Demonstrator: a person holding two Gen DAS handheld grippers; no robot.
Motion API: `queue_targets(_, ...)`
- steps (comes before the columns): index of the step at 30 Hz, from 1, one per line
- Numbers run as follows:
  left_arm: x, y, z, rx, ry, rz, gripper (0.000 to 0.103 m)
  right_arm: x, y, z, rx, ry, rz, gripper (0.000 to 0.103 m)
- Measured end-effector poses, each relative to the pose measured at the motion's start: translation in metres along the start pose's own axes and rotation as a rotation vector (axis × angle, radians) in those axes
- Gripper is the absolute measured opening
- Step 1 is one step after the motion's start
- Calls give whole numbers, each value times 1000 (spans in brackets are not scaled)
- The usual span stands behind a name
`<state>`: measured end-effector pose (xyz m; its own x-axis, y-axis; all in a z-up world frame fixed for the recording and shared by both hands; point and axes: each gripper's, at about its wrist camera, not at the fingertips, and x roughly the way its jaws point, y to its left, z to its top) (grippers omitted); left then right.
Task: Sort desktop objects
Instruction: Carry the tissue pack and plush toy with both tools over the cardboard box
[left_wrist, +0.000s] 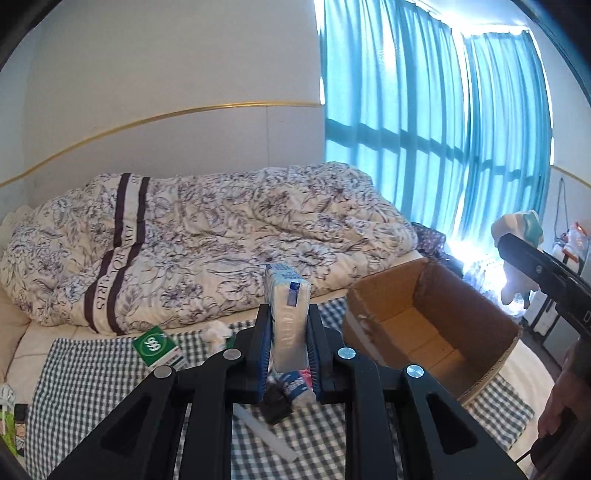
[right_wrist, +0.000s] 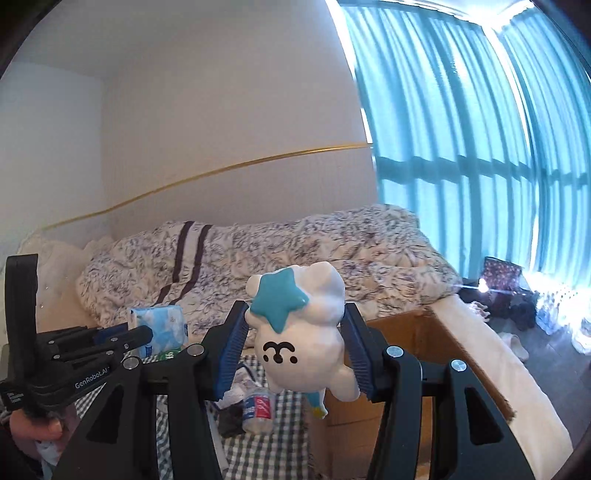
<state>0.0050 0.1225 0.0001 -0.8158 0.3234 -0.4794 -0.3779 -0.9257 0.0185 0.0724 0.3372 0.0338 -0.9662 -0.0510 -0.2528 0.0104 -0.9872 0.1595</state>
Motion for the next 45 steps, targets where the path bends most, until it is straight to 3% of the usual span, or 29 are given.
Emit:
queue_targets(12,-6,-30,17,-11,-26,-88,18,-29,-28,20,7,-9,-71,51)
queue_targets(25,11,-60,26,11,-9,-163,18,-22,-46,27,-38,42,-149,51)
queue_targets(34,46,-89,21,32,62,-236,18,-1,-66,14,-31,104,-208,51)
queue_targets(45,85,-121,11,69,136,-272,18,20,-99,-1,32,178,-235,51)
